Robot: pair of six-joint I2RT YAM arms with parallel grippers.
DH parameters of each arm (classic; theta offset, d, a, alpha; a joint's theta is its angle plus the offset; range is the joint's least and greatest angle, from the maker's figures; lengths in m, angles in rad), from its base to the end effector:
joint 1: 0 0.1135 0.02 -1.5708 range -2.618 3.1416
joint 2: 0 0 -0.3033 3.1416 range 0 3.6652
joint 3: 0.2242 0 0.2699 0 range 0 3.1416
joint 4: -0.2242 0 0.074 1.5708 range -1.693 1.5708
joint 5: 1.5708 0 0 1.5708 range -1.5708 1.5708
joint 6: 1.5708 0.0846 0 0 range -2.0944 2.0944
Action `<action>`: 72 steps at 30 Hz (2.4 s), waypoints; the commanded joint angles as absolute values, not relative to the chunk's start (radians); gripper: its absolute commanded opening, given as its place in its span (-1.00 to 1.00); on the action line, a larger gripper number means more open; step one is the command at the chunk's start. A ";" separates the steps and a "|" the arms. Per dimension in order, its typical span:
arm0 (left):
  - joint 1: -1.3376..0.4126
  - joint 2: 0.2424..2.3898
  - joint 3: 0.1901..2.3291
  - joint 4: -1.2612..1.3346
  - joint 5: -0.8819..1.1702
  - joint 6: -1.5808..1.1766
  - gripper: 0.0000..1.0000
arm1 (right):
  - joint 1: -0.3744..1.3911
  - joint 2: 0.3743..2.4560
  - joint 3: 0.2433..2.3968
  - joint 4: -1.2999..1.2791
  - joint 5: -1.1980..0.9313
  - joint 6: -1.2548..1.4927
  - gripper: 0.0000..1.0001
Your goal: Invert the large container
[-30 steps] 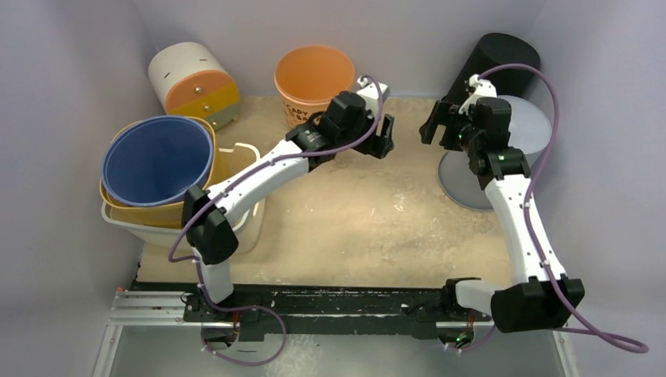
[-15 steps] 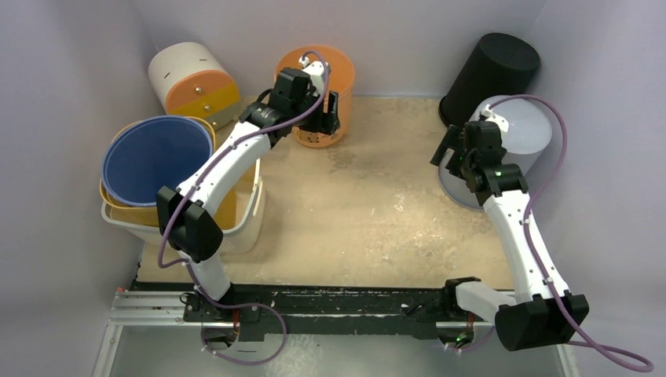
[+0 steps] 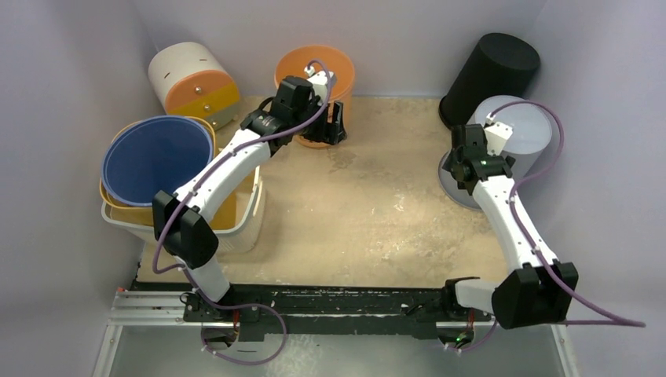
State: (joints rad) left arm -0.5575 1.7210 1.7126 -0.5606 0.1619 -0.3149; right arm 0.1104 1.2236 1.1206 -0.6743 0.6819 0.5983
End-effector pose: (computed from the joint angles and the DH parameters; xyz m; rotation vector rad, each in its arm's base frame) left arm 0.3846 -0.2558 0.3863 0.3645 2.1797 -0.6730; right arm 0.2884 -0.0217 0.3334 0.8297 2.0097 -0.4030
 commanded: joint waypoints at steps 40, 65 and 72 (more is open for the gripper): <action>-0.554 1.591 1.662 -0.551 0.125 -0.294 0.38 | 0.024 1.172 1.166 -0.443 0.567 0.457 0.99; -0.524 2.090 2.236 -0.529 0.137 -0.035 0.29 | 0.195 1.419 1.649 -0.370 0.169 0.373 0.90; -0.525 2.128 2.248 -0.441 0.058 -0.067 0.26 | 0.193 1.367 1.586 -0.343 0.179 0.340 0.93</action>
